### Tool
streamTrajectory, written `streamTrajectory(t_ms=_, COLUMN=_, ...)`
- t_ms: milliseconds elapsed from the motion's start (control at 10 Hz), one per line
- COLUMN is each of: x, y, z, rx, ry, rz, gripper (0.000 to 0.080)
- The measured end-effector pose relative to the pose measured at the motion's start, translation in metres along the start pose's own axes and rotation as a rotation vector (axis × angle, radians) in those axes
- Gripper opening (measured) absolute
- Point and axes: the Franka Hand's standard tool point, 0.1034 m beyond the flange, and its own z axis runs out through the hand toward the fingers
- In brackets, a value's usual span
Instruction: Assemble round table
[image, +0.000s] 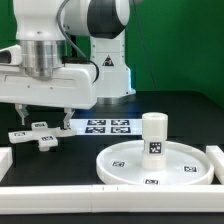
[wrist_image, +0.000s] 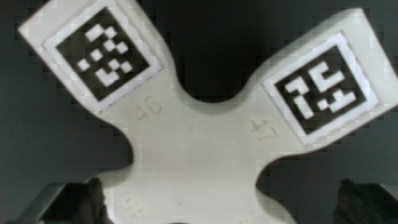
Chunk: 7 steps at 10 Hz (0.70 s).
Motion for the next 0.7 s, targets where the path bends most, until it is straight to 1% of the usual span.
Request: streamTrajectory(t_ms=700, x=-0.0026, y=0.0006, z=0.0043, rx=-0.003, ry=-0.009, rz=-0.001, gripper=0.0649)
